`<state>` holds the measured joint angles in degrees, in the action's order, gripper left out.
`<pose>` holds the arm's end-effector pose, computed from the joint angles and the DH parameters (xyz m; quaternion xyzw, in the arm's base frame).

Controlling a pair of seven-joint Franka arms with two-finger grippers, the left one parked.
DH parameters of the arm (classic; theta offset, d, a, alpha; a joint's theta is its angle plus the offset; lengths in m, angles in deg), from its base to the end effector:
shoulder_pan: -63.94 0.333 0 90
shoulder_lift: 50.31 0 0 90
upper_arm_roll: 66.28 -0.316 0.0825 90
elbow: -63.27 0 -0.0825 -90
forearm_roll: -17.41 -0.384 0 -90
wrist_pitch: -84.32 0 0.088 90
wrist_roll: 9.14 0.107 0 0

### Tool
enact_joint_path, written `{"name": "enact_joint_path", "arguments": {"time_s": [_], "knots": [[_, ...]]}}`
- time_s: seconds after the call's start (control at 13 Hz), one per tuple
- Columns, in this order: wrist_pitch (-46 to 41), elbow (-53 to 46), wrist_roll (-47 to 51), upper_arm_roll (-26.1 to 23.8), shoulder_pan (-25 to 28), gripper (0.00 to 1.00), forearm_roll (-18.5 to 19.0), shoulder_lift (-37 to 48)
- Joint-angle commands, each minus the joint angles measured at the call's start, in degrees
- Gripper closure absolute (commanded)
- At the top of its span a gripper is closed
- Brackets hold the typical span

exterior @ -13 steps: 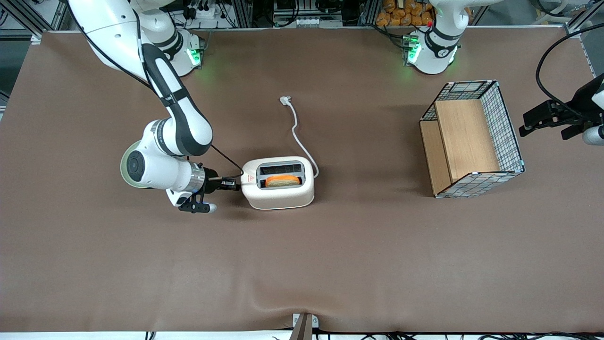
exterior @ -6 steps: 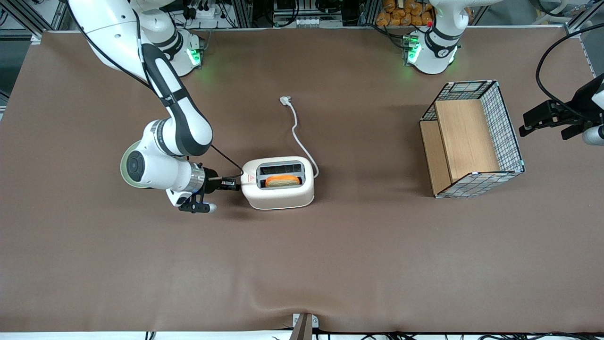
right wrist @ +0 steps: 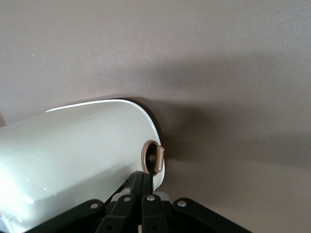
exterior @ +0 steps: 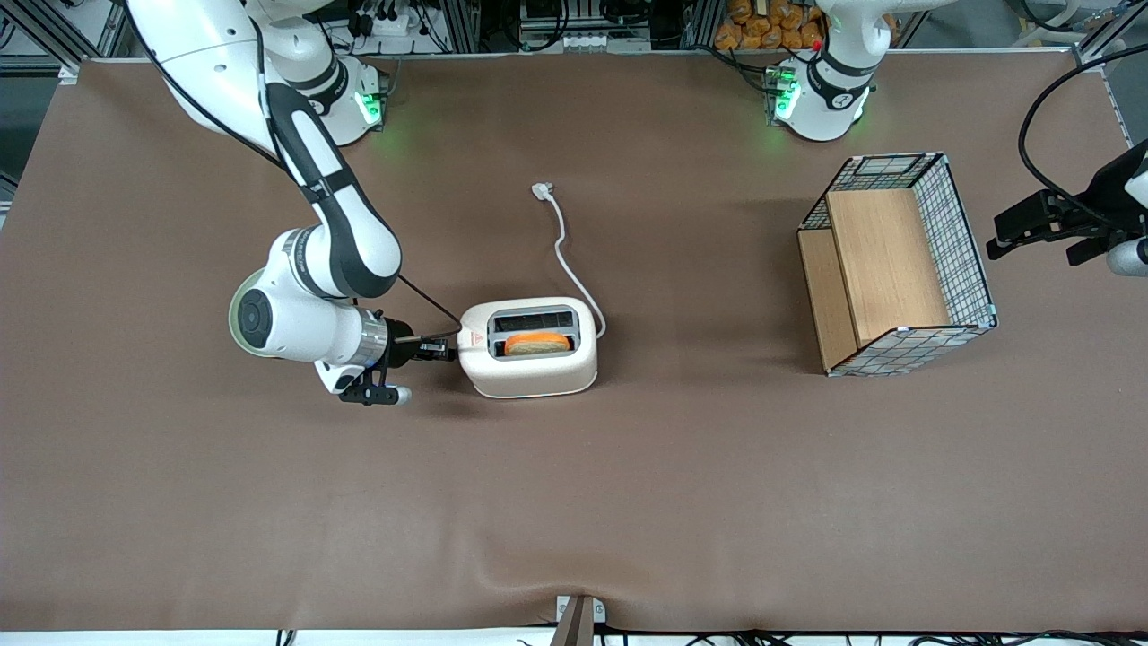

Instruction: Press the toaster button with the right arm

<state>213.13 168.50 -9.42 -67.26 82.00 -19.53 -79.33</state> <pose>0.5992 0.2240 0.2498 -0.9682 0.0491 0.0843 0.2305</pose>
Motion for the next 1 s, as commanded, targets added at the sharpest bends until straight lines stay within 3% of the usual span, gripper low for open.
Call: {"name": "enact_joint_path", "arguments": {"time_s": [0.0,0.38,0.46,0.54,0.69,0.77,0.92], "knots": [[-2.3,-1.2,-1.6,-1.0,-1.3,1.00,-1.7,-0.3],[-7.7,-3.8,-0.9,-0.9,-2.4,1.00,-1.7,0.5],[-9.2,-4.8,-0.7,-0.8,-2.8,0.93,-1.7,0.6],[-11.3,-6.0,0.1,-0.5,-3.2,0.60,-1.6,0.7],[-15.9,-9.1,3.4,0.6,-3.4,0.15,-0.8,0.6],[-17.7,-11.1,4.2,0.6,-3.5,0.00,1.7,0.6],[-20.9,-15.2,5.9,0.6,-3.6,0.00,7.0,0.5]]}}
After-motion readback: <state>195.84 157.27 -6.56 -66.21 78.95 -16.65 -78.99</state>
